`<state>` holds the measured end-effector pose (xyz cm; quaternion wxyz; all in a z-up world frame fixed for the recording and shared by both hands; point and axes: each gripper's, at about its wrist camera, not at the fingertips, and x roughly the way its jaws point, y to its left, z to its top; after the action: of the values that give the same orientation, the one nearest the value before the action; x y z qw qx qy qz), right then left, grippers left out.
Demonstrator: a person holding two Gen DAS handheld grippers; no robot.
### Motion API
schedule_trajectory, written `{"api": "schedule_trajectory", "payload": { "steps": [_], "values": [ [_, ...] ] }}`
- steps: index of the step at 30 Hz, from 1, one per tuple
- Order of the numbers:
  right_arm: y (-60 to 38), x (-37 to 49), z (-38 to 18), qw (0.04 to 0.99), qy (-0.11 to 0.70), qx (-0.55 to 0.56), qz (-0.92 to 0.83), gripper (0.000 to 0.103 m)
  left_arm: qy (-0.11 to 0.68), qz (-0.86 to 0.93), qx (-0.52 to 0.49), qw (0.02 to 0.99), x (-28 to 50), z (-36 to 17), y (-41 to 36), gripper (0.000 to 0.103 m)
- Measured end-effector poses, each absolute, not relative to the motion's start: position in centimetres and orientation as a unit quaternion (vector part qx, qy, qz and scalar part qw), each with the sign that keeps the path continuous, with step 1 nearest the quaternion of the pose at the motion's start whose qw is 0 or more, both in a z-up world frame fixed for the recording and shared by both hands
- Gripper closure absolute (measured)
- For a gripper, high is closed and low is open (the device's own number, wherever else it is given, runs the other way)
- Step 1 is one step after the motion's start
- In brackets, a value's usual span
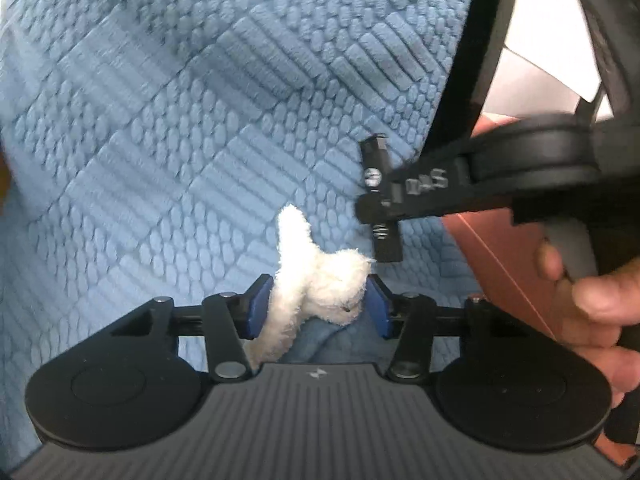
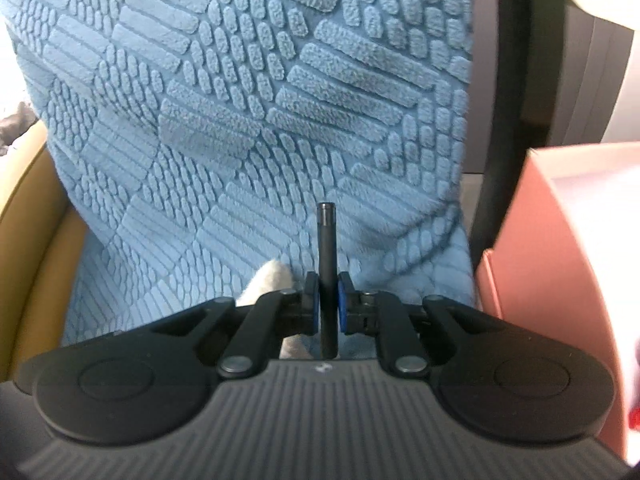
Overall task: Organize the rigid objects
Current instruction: 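Lift the white fluffy toy and black stick and carry both over the pink box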
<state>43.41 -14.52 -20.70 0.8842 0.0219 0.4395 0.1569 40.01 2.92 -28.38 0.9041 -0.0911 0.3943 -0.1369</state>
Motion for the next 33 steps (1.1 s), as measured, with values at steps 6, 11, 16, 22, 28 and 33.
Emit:
{"api": "schedule_trajectory", "payload": {
  "steps": [6,11,16,22,28,33],
  "values": [
    [-14.9,41.1,-20.3,0.883,0.444,0.027,0.151,0.090,0.392,-0.112,-0.124,0.905,37.7,-27.7,5.2,0.048],
    [-15.2,38.3,-20.2,0.876,0.455,0.017,0.156,0.090,0.400,-0.100,-0.128,0.902,35.0,-27.0,5.7,0.047],
    [-15.4,35.1,-20.7,0.867,0.472,0.012,0.158,0.090,0.416,-0.086,-0.135,0.895,32.1,-26.8,5.6,0.047],
    [-16.1,31.2,-21.1,0.852,0.500,0.016,0.154,0.090,0.432,-0.082,-0.156,0.885,29.1,-26.1,5.3,0.047],
    [-16.7,27.1,-21.5,0.847,0.512,0.007,0.144,0.090,0.451,-0.075,-0.165,0.874,26.1,-25.9,4.3,0.047],
    [-17.4,25.2,-22.4,0.845,0.518,-0.003,0.132,0.090,0.463,-0.082,-0.143,0.871,25.4,-26.5,3.4,0.047]
  ]
}}
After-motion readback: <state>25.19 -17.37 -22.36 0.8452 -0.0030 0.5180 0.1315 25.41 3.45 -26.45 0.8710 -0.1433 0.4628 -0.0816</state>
